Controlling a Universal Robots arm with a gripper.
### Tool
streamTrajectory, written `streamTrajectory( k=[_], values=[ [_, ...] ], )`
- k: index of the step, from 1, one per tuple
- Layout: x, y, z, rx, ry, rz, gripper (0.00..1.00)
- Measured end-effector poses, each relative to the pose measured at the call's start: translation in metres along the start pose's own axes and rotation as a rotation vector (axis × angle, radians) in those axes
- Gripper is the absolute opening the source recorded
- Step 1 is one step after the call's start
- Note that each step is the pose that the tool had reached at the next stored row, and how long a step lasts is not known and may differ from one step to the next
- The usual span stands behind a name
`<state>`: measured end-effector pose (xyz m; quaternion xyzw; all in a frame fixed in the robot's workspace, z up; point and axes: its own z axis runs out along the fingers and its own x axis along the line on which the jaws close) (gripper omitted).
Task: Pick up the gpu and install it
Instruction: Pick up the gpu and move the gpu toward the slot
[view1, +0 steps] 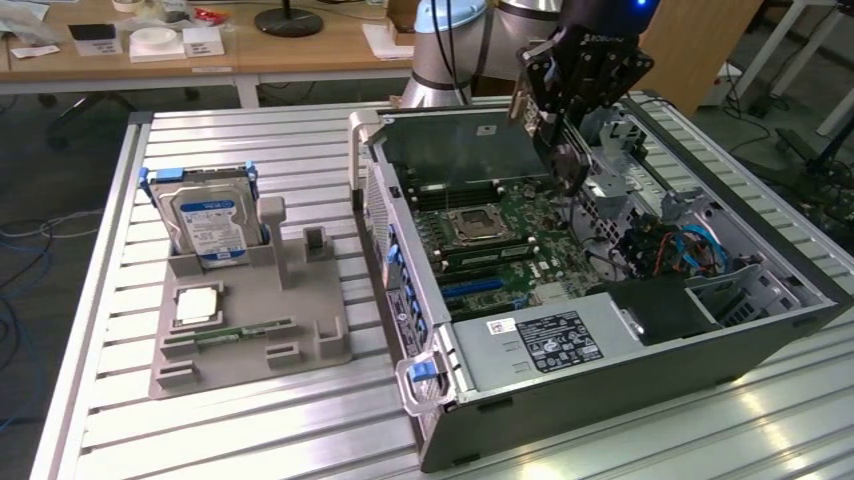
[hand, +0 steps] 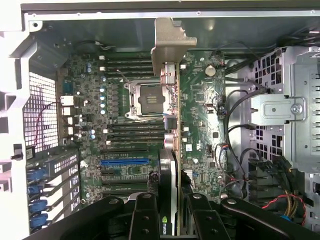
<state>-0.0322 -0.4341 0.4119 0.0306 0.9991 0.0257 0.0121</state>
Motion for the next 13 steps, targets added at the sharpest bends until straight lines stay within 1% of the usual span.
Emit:
streamTrajectory(
  k=[13],
  values=[
    [-0.0039,0.0002,0.0002,0.0000,0.0000,0.000,0.27]
  ],
)
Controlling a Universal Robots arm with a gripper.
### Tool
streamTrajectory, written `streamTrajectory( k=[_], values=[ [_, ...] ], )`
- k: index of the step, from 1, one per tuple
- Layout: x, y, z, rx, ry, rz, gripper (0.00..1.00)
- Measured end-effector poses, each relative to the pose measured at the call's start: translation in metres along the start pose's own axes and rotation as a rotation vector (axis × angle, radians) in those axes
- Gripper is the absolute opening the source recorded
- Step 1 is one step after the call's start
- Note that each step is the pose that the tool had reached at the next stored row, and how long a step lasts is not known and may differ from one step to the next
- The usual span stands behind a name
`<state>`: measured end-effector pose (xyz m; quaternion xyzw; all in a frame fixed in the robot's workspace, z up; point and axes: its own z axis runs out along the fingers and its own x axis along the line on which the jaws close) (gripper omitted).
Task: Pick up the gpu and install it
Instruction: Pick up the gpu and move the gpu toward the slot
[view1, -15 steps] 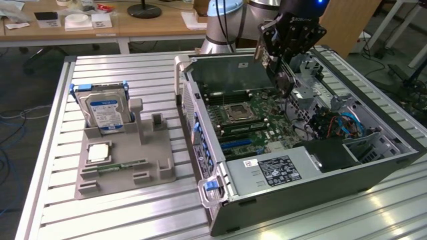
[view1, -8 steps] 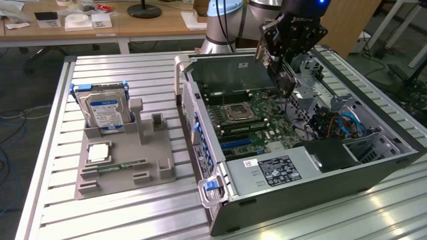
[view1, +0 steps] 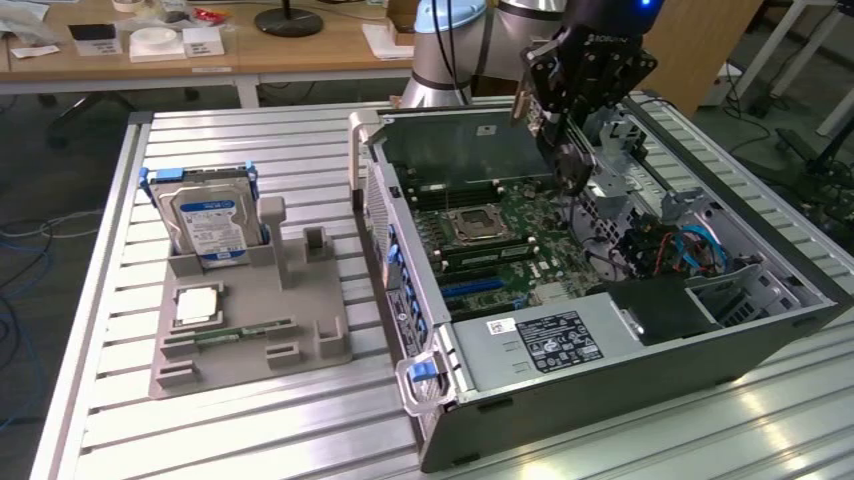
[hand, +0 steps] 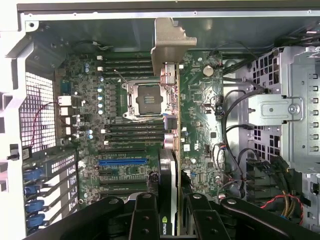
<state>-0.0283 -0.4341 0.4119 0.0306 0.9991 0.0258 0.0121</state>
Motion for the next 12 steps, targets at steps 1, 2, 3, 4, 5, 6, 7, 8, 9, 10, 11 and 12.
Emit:
streamTrajectory(
  k=[1,2,3,4,5,6,7,8,9,10,11,12],
  values=[
    [-0.0002,0.0000,0.0000,0.0001,0.0000,0.000,0.27],
    [-0.0003,0.0000,0.0000,0.0000,0.0000,0.000,0.27],
    [-0.0005,0.0000,0.0000,0.0001,0.0000,0.000,0.27],
    [-0.0006,0.0000,0.0000,0.0000,0.0000,0.000,0.27],
    [-0.0008,0.0000,0.0000,0.0000,0.0000,0.000,0.27],
    [-0.0009,0.0001,0.0000,0.0000,0.0000,0.000,0.27],
    [-0.0013,0.0001,0.0001,-0.0001,0.0000,0.000,0.27],
    [-0.0020,0.0001,0.0001,0.0000,0.0000,0.000,0.27],
    [-0.0031,0.0002,0.0001,0.0000,0.0000,0.000,0.27],
    [-0.0046,0.0003,0.0002,0.0000,0.0000,0.000,0.27],
    [-0.0065,0.0004,0.0002,0.0000,0.0000,0.000,0.27],
    [-0.0087,0.0005,0.0003,0.0000,0.0000,0.000,0.27]
  ],
)
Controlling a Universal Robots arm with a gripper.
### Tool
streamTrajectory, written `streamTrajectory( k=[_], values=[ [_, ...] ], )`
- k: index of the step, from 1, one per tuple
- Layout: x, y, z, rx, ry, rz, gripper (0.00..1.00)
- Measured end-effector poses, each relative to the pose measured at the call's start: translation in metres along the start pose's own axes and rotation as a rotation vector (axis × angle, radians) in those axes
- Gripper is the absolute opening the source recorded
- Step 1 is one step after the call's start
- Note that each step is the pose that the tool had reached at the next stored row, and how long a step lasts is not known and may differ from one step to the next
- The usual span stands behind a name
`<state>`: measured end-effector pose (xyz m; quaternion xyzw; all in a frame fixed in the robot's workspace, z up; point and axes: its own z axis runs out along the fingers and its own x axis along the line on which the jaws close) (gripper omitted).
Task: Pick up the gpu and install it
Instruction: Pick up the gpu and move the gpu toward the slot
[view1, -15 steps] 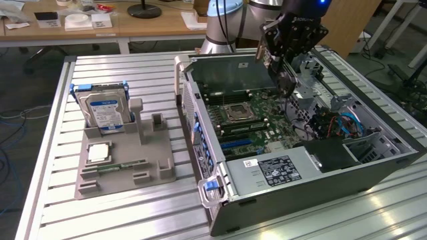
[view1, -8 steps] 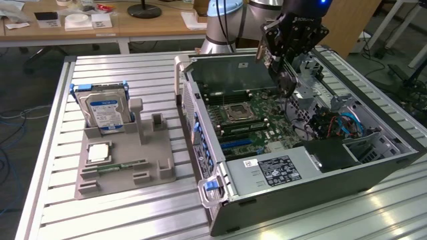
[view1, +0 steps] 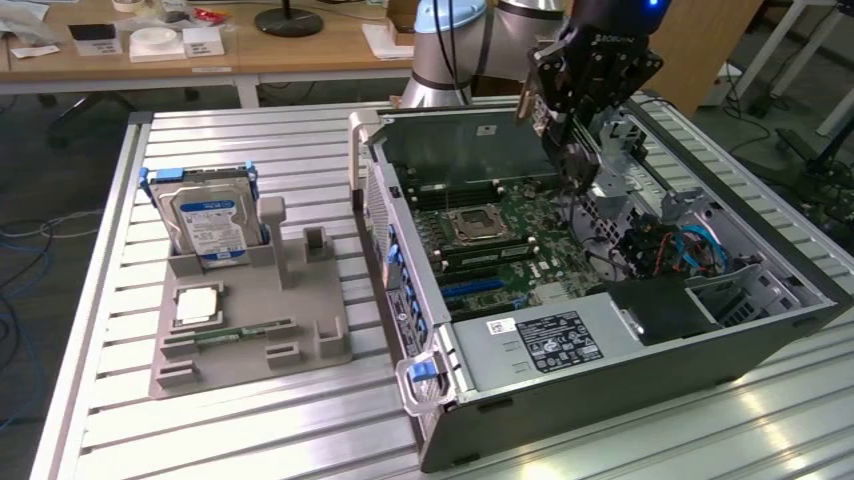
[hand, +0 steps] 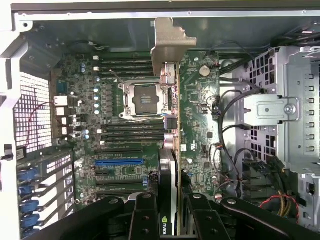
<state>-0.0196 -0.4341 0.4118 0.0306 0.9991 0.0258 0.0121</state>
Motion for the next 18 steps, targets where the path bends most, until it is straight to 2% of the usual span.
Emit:
streamTrajectory(
  k=[12,18],
  values=[
    [-0.032,0.0020,0.0009,0.0000,0.0000,0.000,0.27],
    [-0.040,0.0024,0.0011,0.0000,0.0000,0.000,0.27]
  ],
)
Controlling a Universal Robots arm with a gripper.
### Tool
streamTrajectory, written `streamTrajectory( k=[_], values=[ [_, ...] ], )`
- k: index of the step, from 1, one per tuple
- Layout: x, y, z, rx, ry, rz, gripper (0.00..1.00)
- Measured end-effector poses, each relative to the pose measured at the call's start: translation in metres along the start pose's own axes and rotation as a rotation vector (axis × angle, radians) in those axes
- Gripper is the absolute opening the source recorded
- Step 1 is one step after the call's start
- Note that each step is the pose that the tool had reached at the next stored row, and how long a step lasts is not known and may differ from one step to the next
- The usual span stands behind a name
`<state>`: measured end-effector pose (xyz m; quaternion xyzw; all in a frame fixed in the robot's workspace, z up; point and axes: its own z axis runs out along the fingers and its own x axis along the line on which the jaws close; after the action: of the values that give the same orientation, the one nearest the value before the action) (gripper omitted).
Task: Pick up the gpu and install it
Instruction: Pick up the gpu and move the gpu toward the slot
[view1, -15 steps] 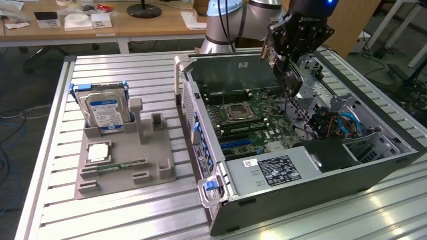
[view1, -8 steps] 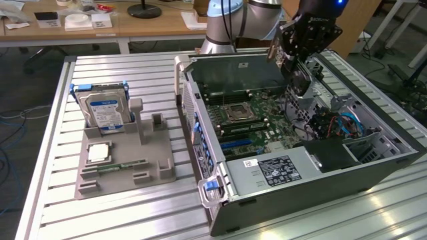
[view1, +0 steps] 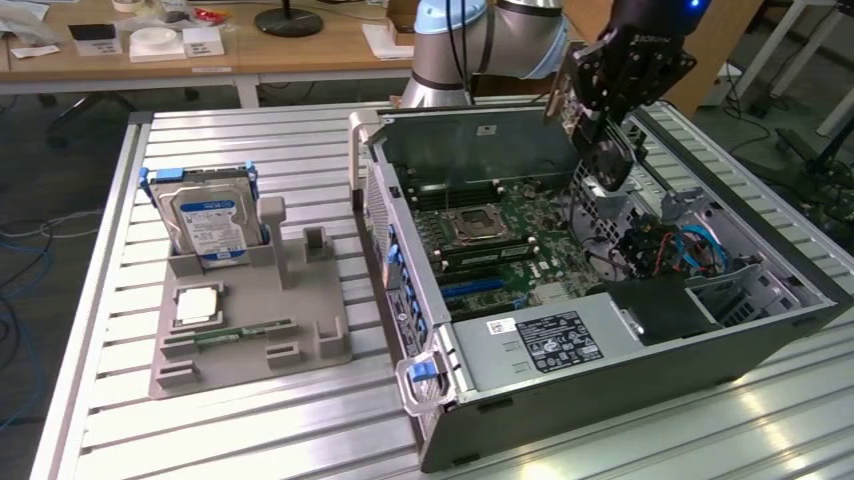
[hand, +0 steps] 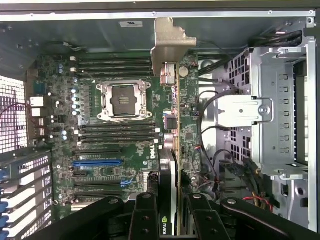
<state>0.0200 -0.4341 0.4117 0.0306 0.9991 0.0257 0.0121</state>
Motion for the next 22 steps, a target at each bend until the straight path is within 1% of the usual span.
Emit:
streamTrajectory(
  k=[20,22],
  values=[
    [-0.0058,0.0003,0.0002,0.0001,0.0000,0.000,0.27],
    [-0.0084,0.0005,0.0002,0.0000,0.0000,0.000,0.27]
  ],
)
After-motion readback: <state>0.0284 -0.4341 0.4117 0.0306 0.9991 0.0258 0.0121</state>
